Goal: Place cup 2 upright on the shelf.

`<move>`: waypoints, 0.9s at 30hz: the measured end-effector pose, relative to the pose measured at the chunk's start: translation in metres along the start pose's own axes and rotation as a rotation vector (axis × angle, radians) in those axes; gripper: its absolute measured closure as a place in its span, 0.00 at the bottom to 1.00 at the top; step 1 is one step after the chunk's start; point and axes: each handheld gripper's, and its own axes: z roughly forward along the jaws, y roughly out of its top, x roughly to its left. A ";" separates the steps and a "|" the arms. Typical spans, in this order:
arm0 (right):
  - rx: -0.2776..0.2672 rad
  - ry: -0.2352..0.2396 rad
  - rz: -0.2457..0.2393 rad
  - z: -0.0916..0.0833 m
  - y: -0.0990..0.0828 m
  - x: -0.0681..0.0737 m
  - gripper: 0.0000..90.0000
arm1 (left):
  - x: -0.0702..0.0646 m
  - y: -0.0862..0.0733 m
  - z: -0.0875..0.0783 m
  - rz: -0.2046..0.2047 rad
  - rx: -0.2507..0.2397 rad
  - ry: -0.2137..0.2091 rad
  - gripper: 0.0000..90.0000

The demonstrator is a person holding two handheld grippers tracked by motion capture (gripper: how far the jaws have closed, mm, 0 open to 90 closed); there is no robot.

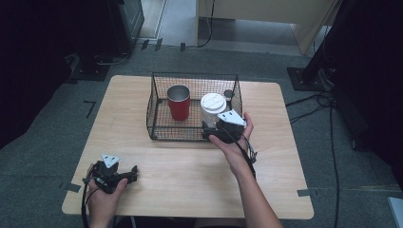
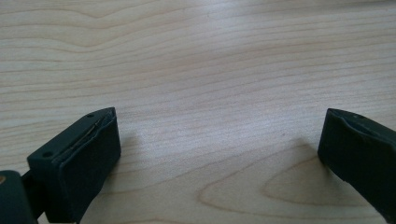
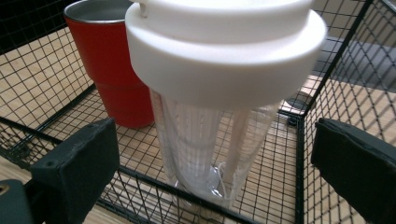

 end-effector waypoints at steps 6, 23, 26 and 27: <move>-0.025 0.004 -0.003 -0.015 -0.006 -0.005 0.02 | 0.000 0.000 0.000 0.000 0.000 0.000 0.00; -0.058 0.009 -0.004 -0.054 -0.029 -0.023 0.02 | 0.000 0.000 0.000 0.001 0.001 0.000 0.00; -0.059 0.002 0.004 -0.058 -0.032 -0.027 0.02 | 0.000 0.000 0.000 0.001 0.000 0.000 0.00; -0.061 -0.002 0.008 -0.060 -0.033 -0.029 0.02 | 0.000 0.000 0.000 0.001 0.000 0.000 0.00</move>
